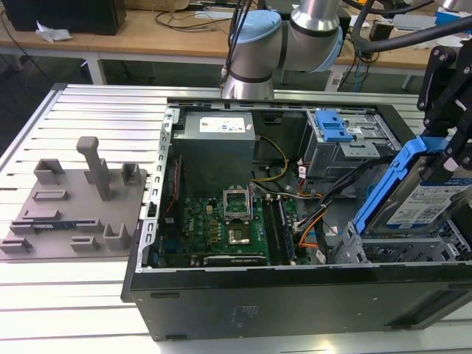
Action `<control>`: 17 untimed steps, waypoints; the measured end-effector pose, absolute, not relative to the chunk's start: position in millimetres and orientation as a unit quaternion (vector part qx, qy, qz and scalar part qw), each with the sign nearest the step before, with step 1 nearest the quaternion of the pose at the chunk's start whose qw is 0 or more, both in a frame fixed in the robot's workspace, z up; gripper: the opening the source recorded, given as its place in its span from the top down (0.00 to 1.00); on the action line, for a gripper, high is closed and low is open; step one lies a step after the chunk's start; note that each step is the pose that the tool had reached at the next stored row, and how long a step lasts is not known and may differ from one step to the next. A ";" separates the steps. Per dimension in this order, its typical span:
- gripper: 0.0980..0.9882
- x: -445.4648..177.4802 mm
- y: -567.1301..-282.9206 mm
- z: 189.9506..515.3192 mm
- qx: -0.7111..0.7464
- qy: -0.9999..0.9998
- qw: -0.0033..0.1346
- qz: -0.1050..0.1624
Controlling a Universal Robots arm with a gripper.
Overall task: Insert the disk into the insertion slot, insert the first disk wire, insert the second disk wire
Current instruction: 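Insert the disk into the insertion slot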
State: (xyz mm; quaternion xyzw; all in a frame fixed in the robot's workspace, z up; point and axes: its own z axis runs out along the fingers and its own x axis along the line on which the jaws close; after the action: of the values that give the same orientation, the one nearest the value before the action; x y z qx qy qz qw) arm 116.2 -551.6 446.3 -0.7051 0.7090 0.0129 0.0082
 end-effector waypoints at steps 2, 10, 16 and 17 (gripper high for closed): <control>0.70 116.2 -551.5 443.5 -0.705 0.709 0.008 0.013; 0.70 116.2 -551.6 429.0 -0.705 0.709 0.008 0.013; 0.70 116.2 -552.0 417.0 -0.705 0.709 0.008 0.013; 0.70 116.1 -552.1 415.1 -0.705 0.709 0.008 0.013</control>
State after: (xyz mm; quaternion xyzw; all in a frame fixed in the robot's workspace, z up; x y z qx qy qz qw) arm 116.1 -552.1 415.1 -0.7050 0.7090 0.0129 0.0081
